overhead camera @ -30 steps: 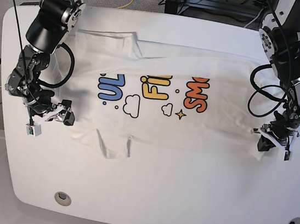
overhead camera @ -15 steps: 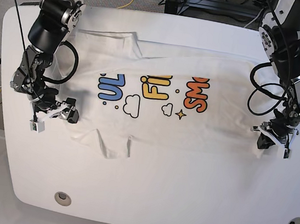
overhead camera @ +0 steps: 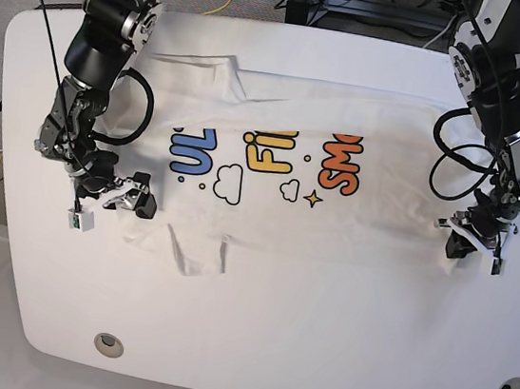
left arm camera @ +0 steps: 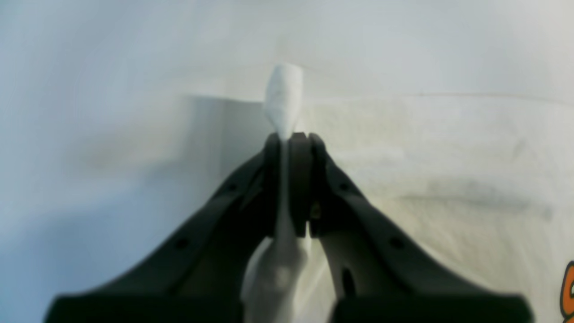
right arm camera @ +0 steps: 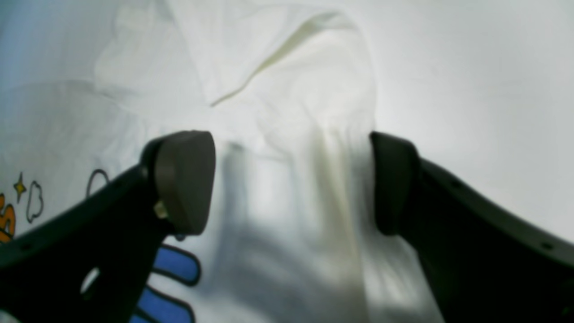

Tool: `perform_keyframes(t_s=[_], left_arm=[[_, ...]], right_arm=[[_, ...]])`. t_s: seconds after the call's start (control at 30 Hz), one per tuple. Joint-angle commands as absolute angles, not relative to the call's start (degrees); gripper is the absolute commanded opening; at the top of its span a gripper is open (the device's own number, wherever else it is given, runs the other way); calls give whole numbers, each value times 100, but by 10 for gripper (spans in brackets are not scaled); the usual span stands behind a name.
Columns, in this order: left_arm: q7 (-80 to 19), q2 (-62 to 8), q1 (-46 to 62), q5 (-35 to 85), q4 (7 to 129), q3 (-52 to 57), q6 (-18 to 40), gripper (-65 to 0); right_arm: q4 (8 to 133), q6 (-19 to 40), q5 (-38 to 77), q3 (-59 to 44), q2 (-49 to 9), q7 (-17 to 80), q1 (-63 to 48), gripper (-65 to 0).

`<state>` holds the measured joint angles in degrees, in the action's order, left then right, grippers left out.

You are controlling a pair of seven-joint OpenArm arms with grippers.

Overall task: Fold the T-shirt properly
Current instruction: 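Hold both side edges and adjust the grippers' grip on the shirt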

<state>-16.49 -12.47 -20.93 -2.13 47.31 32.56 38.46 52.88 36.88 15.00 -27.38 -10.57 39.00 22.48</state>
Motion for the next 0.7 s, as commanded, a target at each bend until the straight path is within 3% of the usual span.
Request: perform_keyframes(t_s=[0.0,0.23,0.53,0.67], left_arm=[[-1499,-1332,-2246,-110,4848,3257,3890,-623],[-1499,-1332,-2246,-110,4848,3275,3890,-623],[-1490,-1332,-2246,-110,4848,3284,3890,-623],[-1490,-1332,-2246,-110,4848,3275,3890,-623]], right_arm=[[5376,3697,1481,-2730,-1068,3943,2360,-155],[5376,3697,1455,-2730,-1033,3943,2360,-194],[5376,3697,1446,-2721,-1059,3952,2360,-530],[5376,3697,1446,-2721,-1059,3952,2352,-545]])
